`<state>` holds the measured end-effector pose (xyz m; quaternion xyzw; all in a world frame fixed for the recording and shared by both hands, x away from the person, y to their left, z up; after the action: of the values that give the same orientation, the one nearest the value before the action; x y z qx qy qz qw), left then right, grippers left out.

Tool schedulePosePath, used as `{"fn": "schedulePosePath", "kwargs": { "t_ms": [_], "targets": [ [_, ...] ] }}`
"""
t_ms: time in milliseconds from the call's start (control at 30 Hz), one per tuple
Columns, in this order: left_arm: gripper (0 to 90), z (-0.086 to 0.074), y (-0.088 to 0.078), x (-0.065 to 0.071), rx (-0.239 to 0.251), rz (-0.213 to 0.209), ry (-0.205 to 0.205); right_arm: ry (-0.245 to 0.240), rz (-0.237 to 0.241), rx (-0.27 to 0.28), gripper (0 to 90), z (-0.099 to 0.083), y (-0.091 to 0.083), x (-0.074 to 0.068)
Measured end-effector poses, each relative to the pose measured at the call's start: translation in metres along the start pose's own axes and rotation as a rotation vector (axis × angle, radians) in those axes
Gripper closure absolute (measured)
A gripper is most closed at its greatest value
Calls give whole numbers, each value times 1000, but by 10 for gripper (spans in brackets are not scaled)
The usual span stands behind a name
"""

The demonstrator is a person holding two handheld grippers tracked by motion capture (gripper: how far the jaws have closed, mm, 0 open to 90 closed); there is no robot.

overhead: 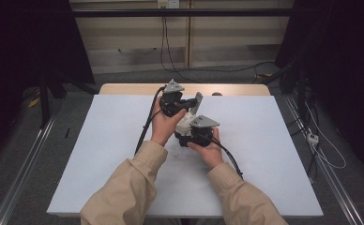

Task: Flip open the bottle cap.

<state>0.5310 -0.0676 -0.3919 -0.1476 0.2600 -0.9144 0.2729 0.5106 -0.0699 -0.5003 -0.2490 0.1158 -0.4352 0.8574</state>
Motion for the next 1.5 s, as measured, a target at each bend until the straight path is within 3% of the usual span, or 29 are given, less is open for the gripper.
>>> {"fn": "schedulePosePath", "kwargs": {
  "t_ms": [733, 1500],
  "targets": [
    [900, 1, 10, -1, -10, -11, 14, 3, 2, -1, 189, 0, 0, 0],
    [900, 0, 21, 0, -31, -21, 4, 13, 9, -2, 189, 0, 0, 1]
  ]
}}
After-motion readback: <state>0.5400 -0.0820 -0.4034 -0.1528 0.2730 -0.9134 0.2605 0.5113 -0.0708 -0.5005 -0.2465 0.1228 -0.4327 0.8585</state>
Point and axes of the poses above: each handheld gripper's, and its own axes: y roughly forward along the jaws, z roughly out of its top, x roughly to its right, the point moved 10 cm from there along y, roughly forward along the jaws, and after that the axes turned 10 degrees about -x, right-handed, at the moved point
